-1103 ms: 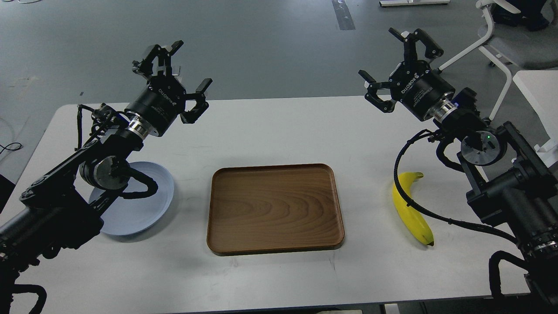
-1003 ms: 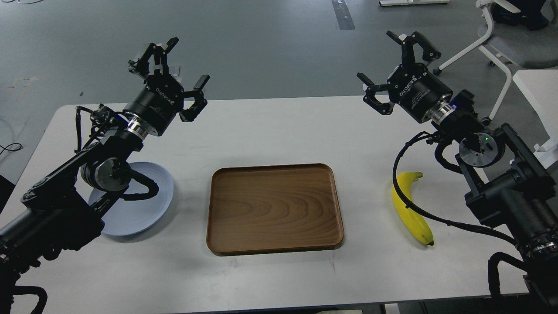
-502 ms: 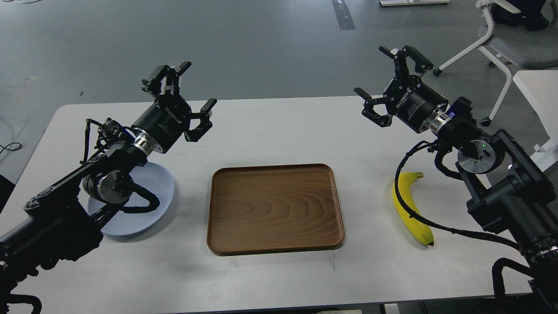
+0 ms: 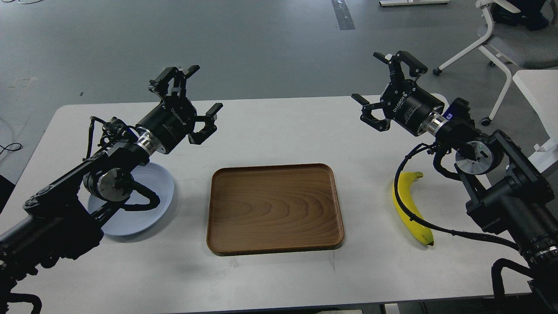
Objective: Place banana on plate with both arms
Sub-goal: 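Lower the left gripper toward the rim of the light blue plate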
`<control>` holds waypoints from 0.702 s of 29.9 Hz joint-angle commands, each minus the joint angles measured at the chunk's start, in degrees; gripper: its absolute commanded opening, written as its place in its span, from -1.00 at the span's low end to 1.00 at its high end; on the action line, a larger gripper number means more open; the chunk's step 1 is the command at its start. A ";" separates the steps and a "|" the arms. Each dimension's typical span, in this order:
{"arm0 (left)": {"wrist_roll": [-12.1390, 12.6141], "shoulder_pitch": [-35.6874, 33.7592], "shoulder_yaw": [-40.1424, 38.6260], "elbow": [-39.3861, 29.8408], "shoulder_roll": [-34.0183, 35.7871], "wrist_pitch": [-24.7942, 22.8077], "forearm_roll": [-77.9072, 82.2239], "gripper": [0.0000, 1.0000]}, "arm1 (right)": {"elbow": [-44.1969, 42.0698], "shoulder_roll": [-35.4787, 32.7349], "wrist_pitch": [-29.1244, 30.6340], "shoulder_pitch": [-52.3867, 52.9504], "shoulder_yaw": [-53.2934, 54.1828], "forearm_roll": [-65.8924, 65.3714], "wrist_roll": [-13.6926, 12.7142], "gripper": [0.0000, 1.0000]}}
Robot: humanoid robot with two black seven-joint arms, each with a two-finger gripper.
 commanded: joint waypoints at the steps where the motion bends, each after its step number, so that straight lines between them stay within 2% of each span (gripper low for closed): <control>1: -0.23 0.13 0.40 -0.07 -0.44 0.34 0.45 0.96 | 0.02 0.09 0.00 -0.09 -0.16 0.00 0.00 1.00; 5: 0.91 -0.04 0.67 0.02 -0.53 4.29 0.72 0.96 | 0.11 0.27 0.00 -0.09 -0.16 0.00 0.00 1.00; 9: 4.78 -0.48 0.58 -0.33 0.08 5.53 0.46 0.96 | 0.11 0.27 0.00 -0.09 -0.16 0.00 0.00 1.00; 21: 5.22 -0.57 0.67 -1.03 0.61 5.00 0.54 0.96 | 0.46 0.27 0.00 0.00 -0.34 0.00 0.00 1.00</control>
